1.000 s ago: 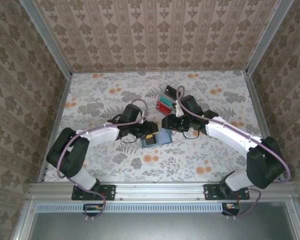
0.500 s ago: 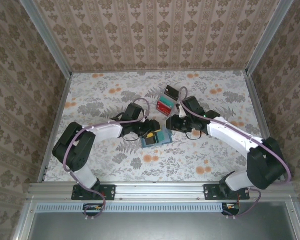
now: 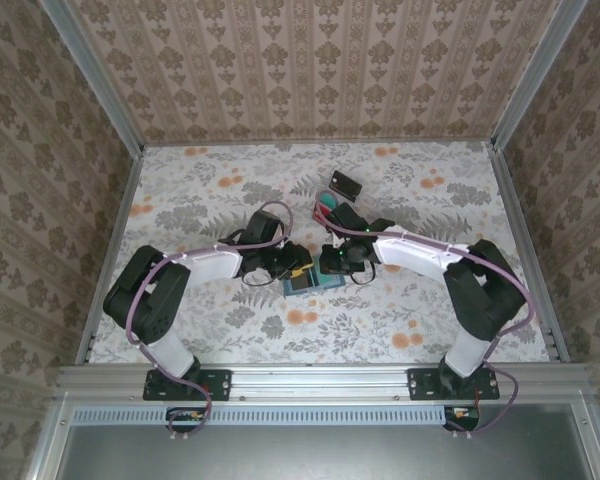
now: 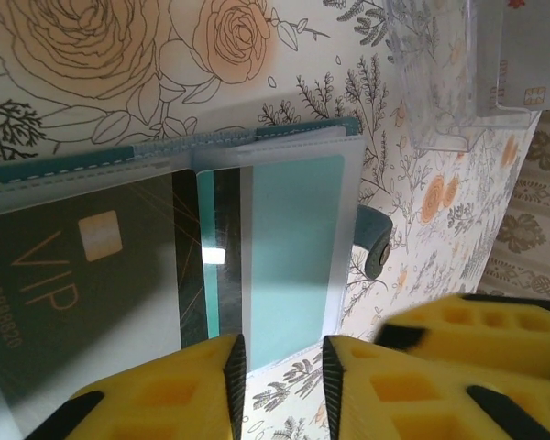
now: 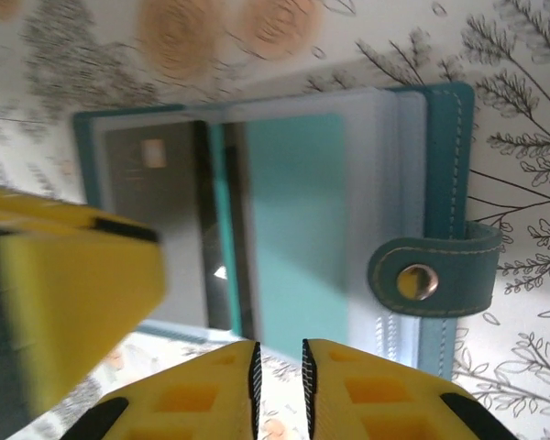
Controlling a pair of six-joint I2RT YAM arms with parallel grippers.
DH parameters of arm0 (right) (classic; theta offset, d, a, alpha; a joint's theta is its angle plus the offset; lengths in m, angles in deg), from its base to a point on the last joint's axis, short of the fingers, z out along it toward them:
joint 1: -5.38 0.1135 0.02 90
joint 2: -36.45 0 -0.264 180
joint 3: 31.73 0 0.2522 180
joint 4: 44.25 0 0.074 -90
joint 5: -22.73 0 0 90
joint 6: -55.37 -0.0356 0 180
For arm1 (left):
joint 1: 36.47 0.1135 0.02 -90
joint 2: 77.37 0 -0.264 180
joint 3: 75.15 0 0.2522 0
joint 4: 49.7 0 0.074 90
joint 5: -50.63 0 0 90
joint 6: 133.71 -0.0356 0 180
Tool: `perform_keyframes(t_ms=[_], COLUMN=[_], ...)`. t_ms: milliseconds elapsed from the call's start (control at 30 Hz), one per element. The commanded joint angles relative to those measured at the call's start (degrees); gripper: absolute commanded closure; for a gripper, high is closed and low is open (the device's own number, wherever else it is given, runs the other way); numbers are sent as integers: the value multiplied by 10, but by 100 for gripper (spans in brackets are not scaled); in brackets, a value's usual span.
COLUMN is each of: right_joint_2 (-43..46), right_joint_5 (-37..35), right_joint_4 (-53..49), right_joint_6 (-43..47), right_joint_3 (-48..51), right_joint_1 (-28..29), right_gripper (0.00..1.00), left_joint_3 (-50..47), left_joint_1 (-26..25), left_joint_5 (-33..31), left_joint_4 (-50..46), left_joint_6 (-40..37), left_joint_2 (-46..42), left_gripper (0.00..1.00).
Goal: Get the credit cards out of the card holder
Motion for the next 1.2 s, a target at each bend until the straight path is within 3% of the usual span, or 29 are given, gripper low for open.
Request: perform_keyframes(t_ms=[0, 400, 667, 900, 1167], right_joint_2=[-22, -74, -59, 3, -29], right_joint_5=[-22, -60, -34, 3, 54], right_joint_4=[-23, -37, -18, 9, 37], right_joint_6=[0, -11, -11, 11, 9], right_joint_3=[-11, 2, 10, 2, 5], right_joint_1=[-1, -7, -9, -10, -18], right_gripper=[77, 78, 78, 74, 74], left_joint_3=[-3, -8, -9, 5, -5], left_joint_1=[5, 7, 9, 13, 12], left_joint_5=[-3, -25, -19, -42, -50], left_joint_4=[4, -33, -27, -86, -107], left_joint_6=[8, -3, -9, -36, -39], left_joint_2=[9, 31, 20, -10, 12], left_gripper=[72, 71, 71, 74, 80])
